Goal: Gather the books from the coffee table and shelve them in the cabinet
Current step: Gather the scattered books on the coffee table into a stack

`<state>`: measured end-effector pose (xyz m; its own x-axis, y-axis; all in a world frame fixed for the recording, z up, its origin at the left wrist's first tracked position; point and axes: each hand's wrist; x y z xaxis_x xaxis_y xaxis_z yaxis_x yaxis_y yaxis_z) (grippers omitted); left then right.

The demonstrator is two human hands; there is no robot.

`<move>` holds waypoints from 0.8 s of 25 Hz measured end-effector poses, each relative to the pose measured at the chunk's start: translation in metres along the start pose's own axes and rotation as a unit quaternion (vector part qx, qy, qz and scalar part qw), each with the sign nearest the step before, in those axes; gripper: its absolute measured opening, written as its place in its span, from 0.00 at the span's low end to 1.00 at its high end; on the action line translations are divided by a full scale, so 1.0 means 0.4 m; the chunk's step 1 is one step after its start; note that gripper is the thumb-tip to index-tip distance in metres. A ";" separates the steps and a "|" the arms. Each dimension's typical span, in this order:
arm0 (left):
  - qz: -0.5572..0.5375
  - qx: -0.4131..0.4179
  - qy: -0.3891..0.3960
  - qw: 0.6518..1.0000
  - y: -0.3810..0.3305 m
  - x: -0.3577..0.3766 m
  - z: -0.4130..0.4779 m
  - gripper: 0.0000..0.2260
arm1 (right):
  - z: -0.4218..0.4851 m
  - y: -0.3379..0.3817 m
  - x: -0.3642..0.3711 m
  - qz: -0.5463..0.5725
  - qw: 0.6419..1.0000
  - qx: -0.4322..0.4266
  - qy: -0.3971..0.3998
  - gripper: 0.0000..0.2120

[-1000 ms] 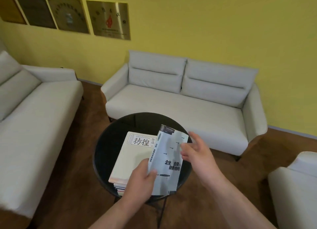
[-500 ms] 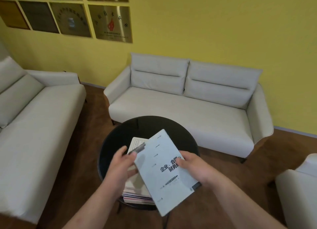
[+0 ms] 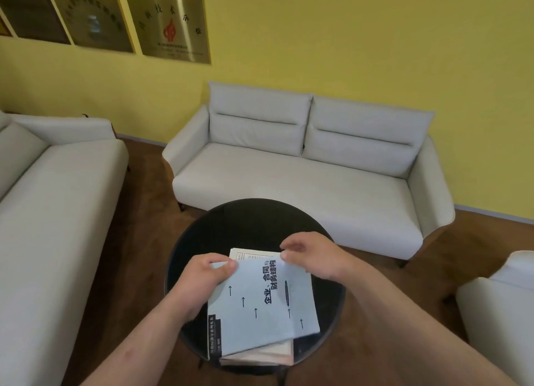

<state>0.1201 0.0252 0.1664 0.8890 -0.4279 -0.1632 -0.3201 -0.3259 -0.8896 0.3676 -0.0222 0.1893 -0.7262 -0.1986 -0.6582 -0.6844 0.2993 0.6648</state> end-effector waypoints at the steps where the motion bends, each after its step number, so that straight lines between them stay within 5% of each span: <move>1: -0.056 -0.029 -0.027 0.998 0.031 -0.001 0.003 0.09 | 0.004 -0.019 0.019 0.009 0.997 0.029 -0.068 0.19; 3: -0.142 -0.098 -0.038 0.984 0.091 0.003 -0.001 0.08 | 0.003 -0.074 0.076 0.040 0.986 0.104 -0.124 0.22; 5: -0.093 -0.144 -0.023 0.985 0.136 0.004 -0.009 0.07 | -0.005 -0.118 0.156 0.093 0.983 0.143 -0.073 0.26; 7: 0.148 -0.132 0.009 0.980 0.143 -0.013 0.002 0.11 | -0.008 -0.139 0.223 0.171 0.975 0.136 -0.049 0.32; 9: 0.356 -0.057 0.010 0.933 0.119 -0.016 0.013 0.12 | -0.002 -0.139 0.262 0.209 0.968 0.117 -0.075 0.28; 11: 0.277 -0.012 0.011 0.961 0.122 -0.013 0.047 0.20 | 0.009 -0.137 0.287 0.245 0.956 0.115 -0.112 0.26; 13: 0.057 -0.039 0.073 0.995 0.113 0.007 0.071 0.21 | 0.016 -0.136 0.307 0.300 0.941 0.111 -0.112 0.28; 16: -0.165 -0.088 0.131 0.974 0.135 0.042 0.093 0.19 | 0.031 -0.145 0.330 0.345 0.927 0.116 -0.085 0.28; 20: -0.220 -0.091 0.116 0.964 0.177 0.049 0.116 0.20 | 0.048 -0.131 0.332 0.394 0.910 0.118 -0.052 0.26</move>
<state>0.1301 0.0326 0.0804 0.8615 -0.3849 0.3310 -0.0004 -0.6526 -0.7577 0.3081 -0.0463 0.0602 -0.9669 0.2509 -0.0475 0.0890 0.5054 0.8583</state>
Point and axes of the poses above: each hand's wrist, its own z-axis towards the middle knuckle, its own x-axis out of the palm, y = z × x, and after that the axes turned 2 degrees about -z, right-handed
